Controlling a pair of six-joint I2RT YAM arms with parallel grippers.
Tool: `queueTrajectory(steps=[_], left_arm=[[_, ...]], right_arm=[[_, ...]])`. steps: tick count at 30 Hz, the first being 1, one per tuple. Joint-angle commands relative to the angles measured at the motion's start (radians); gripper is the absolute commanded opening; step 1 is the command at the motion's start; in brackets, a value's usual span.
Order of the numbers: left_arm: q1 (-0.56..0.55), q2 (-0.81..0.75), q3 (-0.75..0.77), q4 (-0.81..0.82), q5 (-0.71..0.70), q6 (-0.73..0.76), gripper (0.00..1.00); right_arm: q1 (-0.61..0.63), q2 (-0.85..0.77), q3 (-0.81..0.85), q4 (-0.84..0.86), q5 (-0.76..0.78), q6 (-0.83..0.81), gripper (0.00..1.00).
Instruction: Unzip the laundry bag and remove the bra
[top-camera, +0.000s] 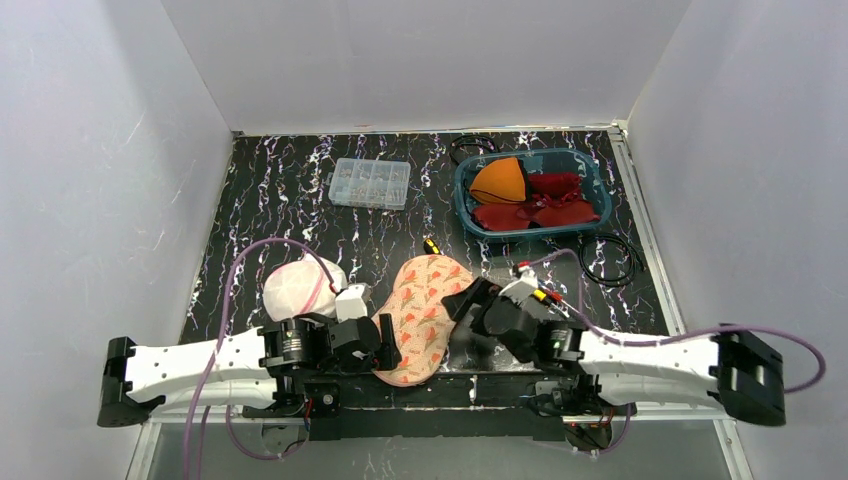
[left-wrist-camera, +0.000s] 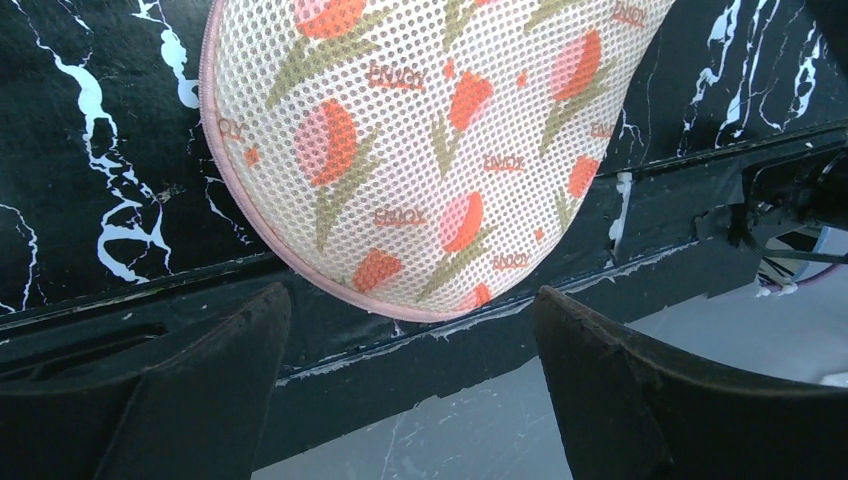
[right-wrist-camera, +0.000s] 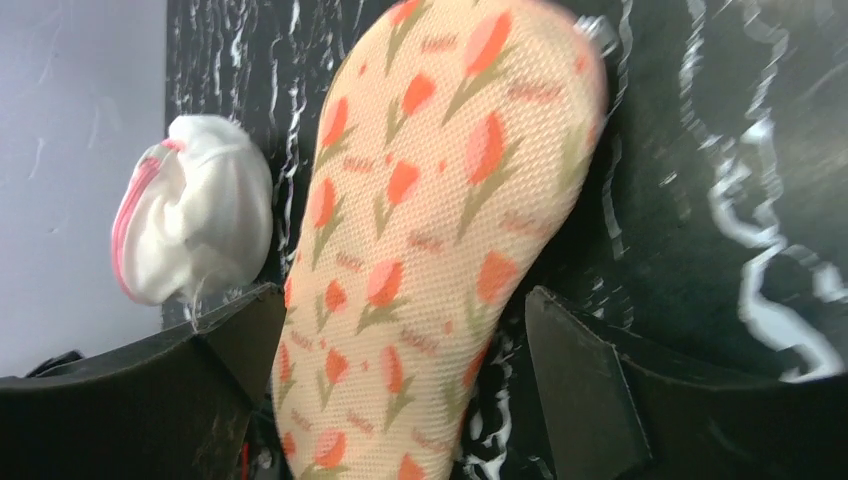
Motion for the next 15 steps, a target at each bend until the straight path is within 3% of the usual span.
queueTrajectory(steps=[1, 3, 6, 10, 15], left_arm=[[-0.006, -0.051, 0.029, -0.056, -0.034, 0.032, 0.89], [-0.006, -0.078, 0.024, -0.059, -0.014, 0.047, 0.89], [-0.006, -0.122, 0.014, -0.078, 0.006, 0.051, 0.89], [-0.006, -0.16, 0.001, -0.104, 0.026, 0.05, 0.88], [-0.006, -0.139, -0.017, -0.096, 0.07, 0.046, 0.87]], right_arm=[[-0.23, -0.126, 0.018, -0.167, -0.281, -0.271, 0.98], [-0.417, -0.145, 0.031, -0.176, -0.498, -0.381, 0.98], [-0.637, -0.05, 0.104, -0.179, -0.772, -0.558, 0.97], [-0.684, 0.136, 0.211, -0.163, -0.859, -0.683, 0.92], [-0.693, 0.268, 0.245, -0.023, -0.881, -0.669, 0.88]])
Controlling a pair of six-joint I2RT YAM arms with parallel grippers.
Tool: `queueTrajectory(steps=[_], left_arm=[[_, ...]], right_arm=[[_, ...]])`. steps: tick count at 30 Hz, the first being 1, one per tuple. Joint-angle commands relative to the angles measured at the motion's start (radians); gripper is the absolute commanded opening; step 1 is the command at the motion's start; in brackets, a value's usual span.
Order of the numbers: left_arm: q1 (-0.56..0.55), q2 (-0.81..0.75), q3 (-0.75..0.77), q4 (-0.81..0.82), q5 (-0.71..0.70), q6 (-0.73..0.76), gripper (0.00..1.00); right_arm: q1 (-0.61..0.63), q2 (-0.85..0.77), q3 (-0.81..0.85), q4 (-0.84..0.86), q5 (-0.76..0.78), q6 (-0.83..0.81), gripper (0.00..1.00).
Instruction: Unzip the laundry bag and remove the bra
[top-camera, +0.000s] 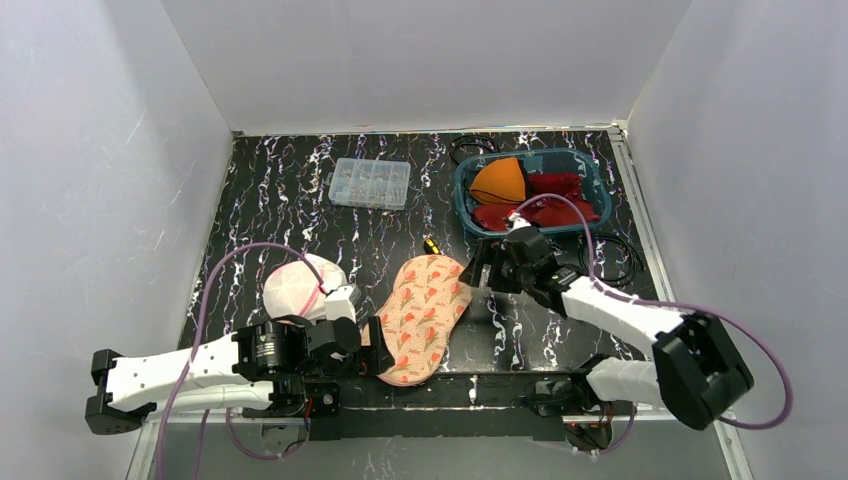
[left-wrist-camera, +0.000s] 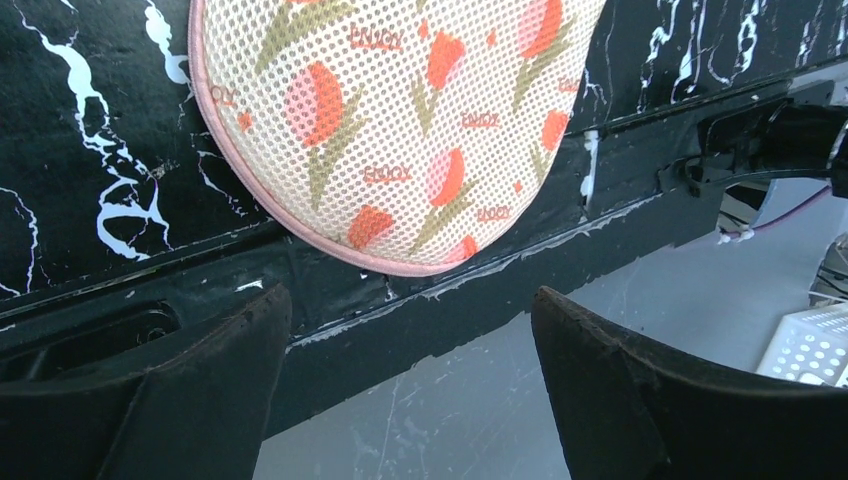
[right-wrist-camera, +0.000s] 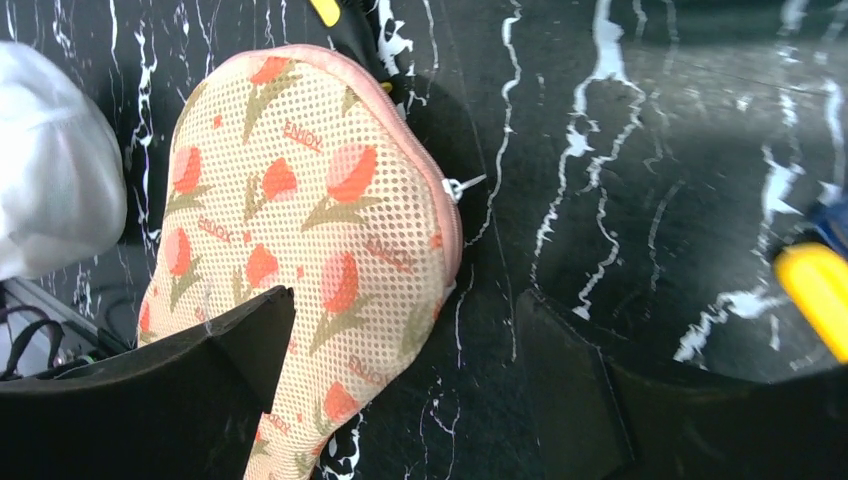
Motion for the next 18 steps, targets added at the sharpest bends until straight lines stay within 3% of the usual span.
queueTrajectory(steps=[1, 9, 15, 18], left_arm=[[-0.005, 0.035, -0.019, -0.024, 0.035, 0.011, 0.87], [-0.013, 0.201, -0.012, 0.079, 0.073, 0.079, 0.85], [-0.012, 0.245, -0.067, 0.196, 0.045, 0.112, 0.84], [-0.01, 0.279, -0.073, 0.24, 0.014, 0.125, 0.83]], right_arm=[[-0.009, 0.099, 0.061, 0.123, -0.11, -0.069, 0.88], [-0.009, 0.285, 0.111, 0.194, -0.129, -0.062, 0.7], [-0.009, 0.227, 0.055, 0.202, -0.101, -0.041, 0.42], [-0.009, 0.147, -0.012, 0.198, -0.081, -0.018, 0.38]])
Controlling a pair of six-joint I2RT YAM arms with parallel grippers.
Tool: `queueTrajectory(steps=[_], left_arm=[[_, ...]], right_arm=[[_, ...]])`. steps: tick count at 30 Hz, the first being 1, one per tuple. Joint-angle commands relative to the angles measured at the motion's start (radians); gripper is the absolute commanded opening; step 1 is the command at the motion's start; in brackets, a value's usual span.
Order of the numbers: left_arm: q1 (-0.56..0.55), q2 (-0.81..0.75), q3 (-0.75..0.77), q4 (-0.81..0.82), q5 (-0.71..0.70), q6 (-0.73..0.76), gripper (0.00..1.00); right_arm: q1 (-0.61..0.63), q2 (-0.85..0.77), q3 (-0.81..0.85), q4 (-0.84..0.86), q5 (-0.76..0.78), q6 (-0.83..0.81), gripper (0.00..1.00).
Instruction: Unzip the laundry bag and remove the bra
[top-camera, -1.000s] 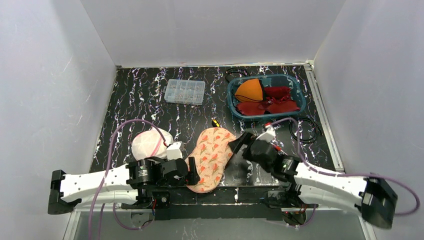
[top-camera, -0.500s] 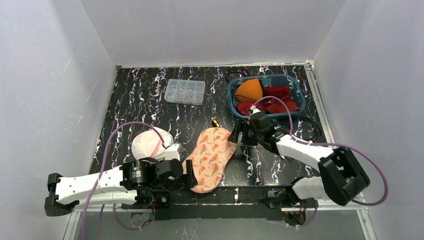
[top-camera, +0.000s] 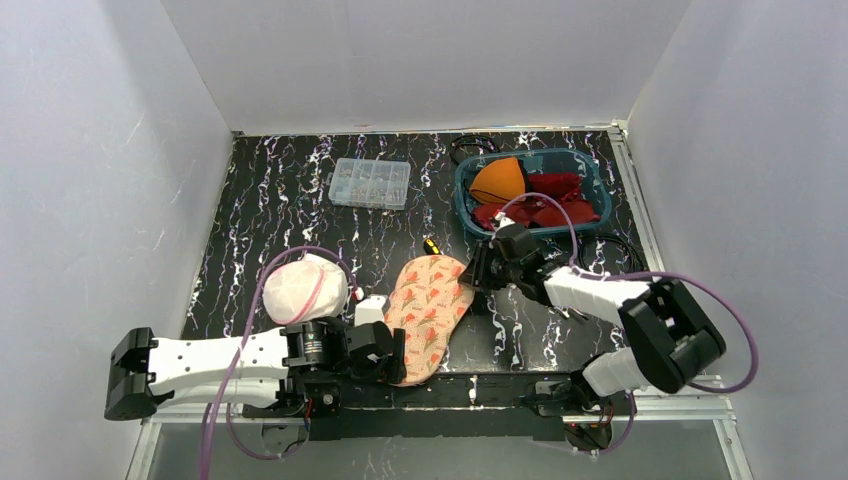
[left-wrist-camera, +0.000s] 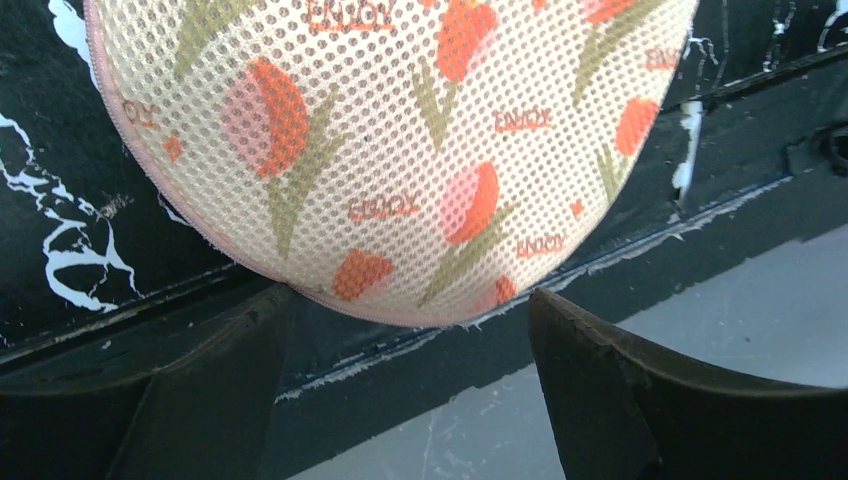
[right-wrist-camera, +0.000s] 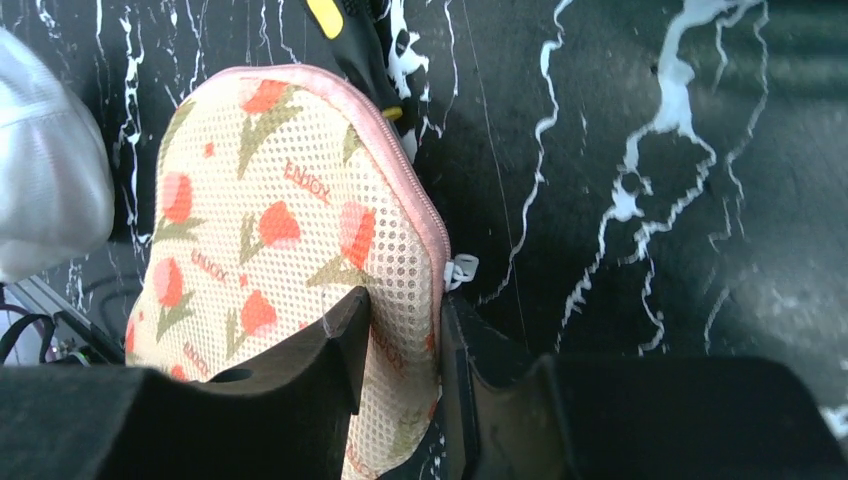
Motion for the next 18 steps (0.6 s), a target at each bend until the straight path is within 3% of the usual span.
queueTrajectory(steps=[1, 11, 18], left_arm=[[0.001, 0.047, -0.011, 0.074, -0.064, 0.043, 0.82], [0.191, 0.189, 0.023, 0.18, 0.004, 0.132, 0.7], [0.314, 0.259, 0.104, 0.177, -0.021, 0.187, 0.68]], right_arm=[[-0.004, -0.138, -0.091, 0.031, 0.026, 0.026, 0.38], [-0.002, -0.5, -0.289, -0.115, 0.033, 0.084, 0.39], [0.014, -0.604, -0.386, -0.141, 0.015, 0.146, 0.41]])
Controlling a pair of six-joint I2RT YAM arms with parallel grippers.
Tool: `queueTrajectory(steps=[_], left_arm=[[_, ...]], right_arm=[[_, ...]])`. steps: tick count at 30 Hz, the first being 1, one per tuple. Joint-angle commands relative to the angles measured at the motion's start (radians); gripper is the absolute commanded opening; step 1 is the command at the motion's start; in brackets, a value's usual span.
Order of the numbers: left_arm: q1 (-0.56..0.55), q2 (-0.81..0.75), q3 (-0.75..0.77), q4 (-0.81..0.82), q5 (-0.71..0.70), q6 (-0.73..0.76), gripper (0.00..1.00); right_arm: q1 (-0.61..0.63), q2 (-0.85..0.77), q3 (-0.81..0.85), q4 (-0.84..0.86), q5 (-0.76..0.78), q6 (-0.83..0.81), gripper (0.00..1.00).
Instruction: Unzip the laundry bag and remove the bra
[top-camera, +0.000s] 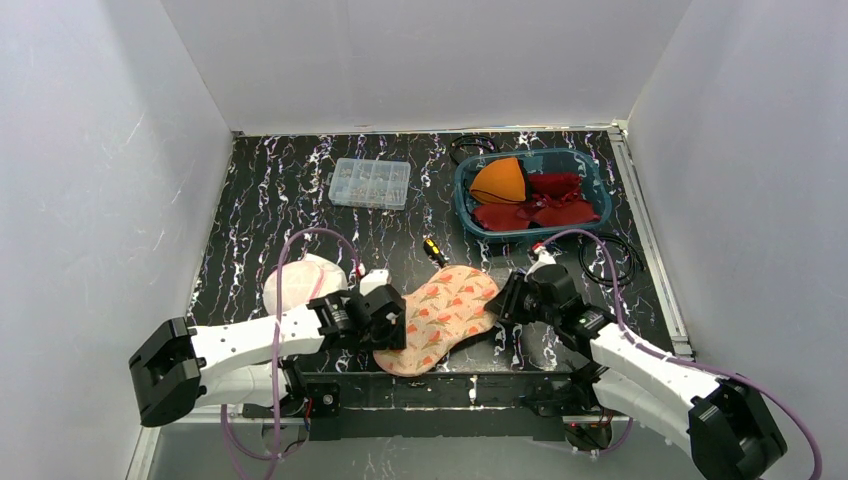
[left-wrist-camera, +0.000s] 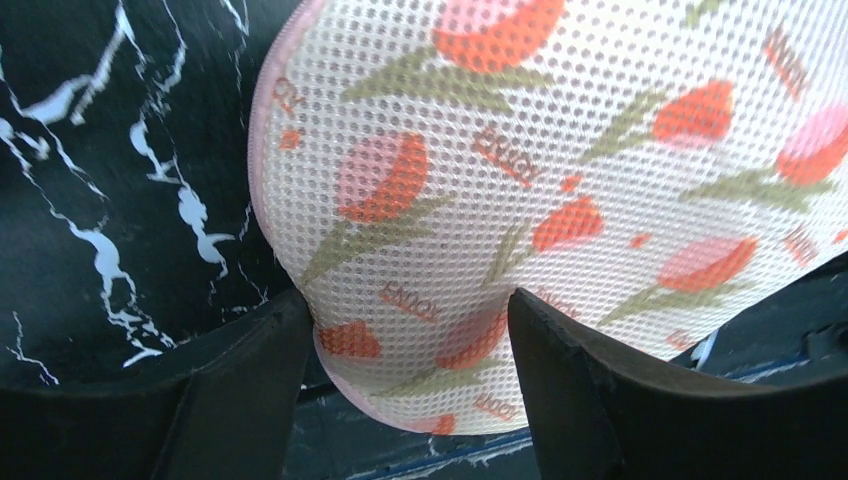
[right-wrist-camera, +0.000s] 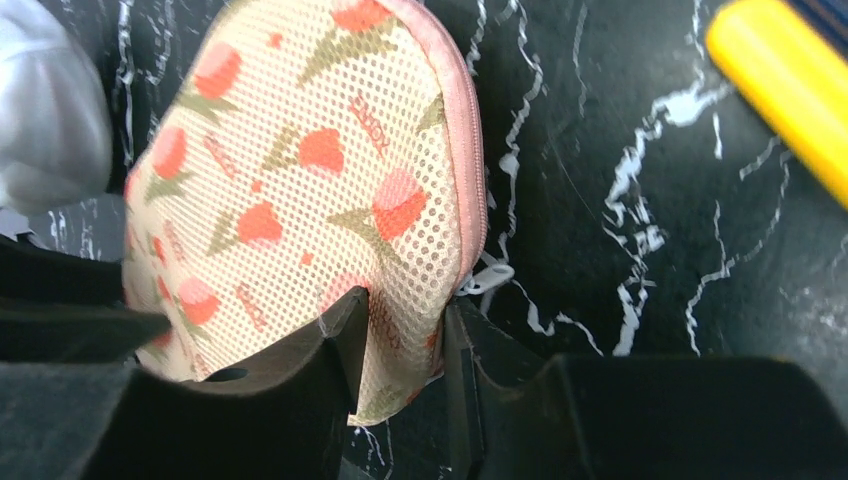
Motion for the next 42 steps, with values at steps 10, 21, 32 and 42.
queueTrajectory(steps=[10, 21, 32, 42], left_arm=[[0.211, 0.136, 0.156, 0.097, 0.003, 0.097, 0.7], [0.309, 0.143, 0.359, -0.116, -0.139, 0.202, 0.81], [0.301, -0.17, 0.225, -0.274, -0.023, 0.156, 0.91], [0.051, -0.318, 0.072, -0.11, 0.094, -0.058, 0.89]], right_arm=[[0.285, 0.003, -0.073, 0.132, 0.152, 0.232, 0.48], [0.508, -0.007, 0.048, -0.052, 0.462, 0.307, 0.84], [0.44, -0.101, 0.226, -0.38, 0.551, 0.103, 0.9], [0.148, 0.061, 0.197, -0.145, 0.327, -0.026, 0.8]])
